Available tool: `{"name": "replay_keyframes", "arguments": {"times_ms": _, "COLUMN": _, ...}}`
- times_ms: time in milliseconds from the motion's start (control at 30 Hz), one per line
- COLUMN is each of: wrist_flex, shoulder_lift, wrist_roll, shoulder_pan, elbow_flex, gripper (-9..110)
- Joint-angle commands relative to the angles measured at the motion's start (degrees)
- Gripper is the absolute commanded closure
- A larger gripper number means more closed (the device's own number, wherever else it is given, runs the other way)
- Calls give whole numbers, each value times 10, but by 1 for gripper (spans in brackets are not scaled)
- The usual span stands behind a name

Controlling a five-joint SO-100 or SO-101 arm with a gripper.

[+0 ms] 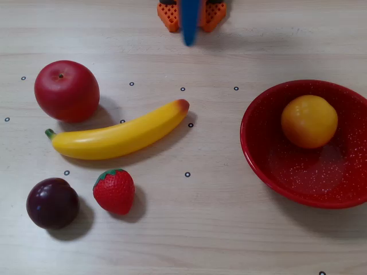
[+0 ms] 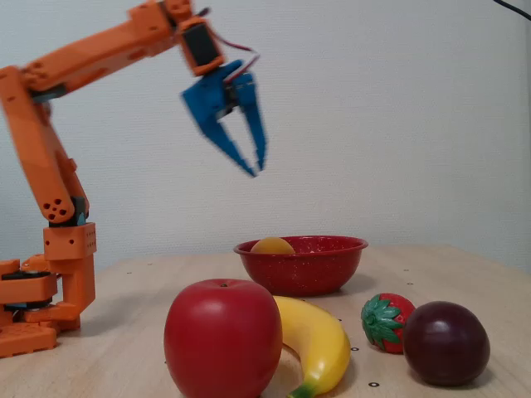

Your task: Put the peach in the red bowl.

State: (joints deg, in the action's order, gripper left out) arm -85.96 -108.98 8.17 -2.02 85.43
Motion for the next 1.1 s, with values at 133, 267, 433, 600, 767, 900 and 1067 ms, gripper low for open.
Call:
{"name": "replay_keyframes", "arguments": {"times_ms": 133, "wrist_flex": 86, "shoulder_lift": -270, "wrist_roll": 22, "shoulder_pan": 36, "elbow_flex": 293, "gripper": 101}}
{"name": "replay_keyframes", "arguments": {"times_ms": 267, "wrist_flex": 140, "shoulder_lift": -443, "wrist_roll": 16, "shoulder_pan": 18, "elbow_flex": 482, "gripper": 101}}
{"name": "replay_keyframes", "arguments": {"times_ms": 433, "wrist_flex": 161, "shoulder_lift": -607, "wrist_roll": -13, "shoulder_pan": 8, "elbow_flex": 636, "gripper": 101}}
{"name": "replay_keyframes", "arguments": {"times_ms": 600, "wrist_flex": 163, "shoulder_lift": -722, "wrist_roll": -39, "shoulder_pan": 4, "elbow_flex": 737, "gripper": 101}}
{"name": "replay_keyframes", "arguments": {"times_ms": 767, "wrist_flex": 211, "shoulder_lift": -747, "wrist_roll": -45, "shoulder_pan": 4, "elbow_flex": 822, "gripper": 101}}
{"name": "replay_keyframes", "arguments": {"times_ms": 900, "wrist_flex": 253, "shoulder_lift": -747, "wrist_roll": -45, "shoulder_pan": 9, "elbow_flex": 867, "gripper": 101}}
{"name": "replay_keyframes", "arguments": {"times_ms": 1067, "wrist_flex": 261, "shoulder_lift": -747, "wrist_roll": -67, "shoulder_pan": 10, "elbow_flex": 871, "gripper": 101}}
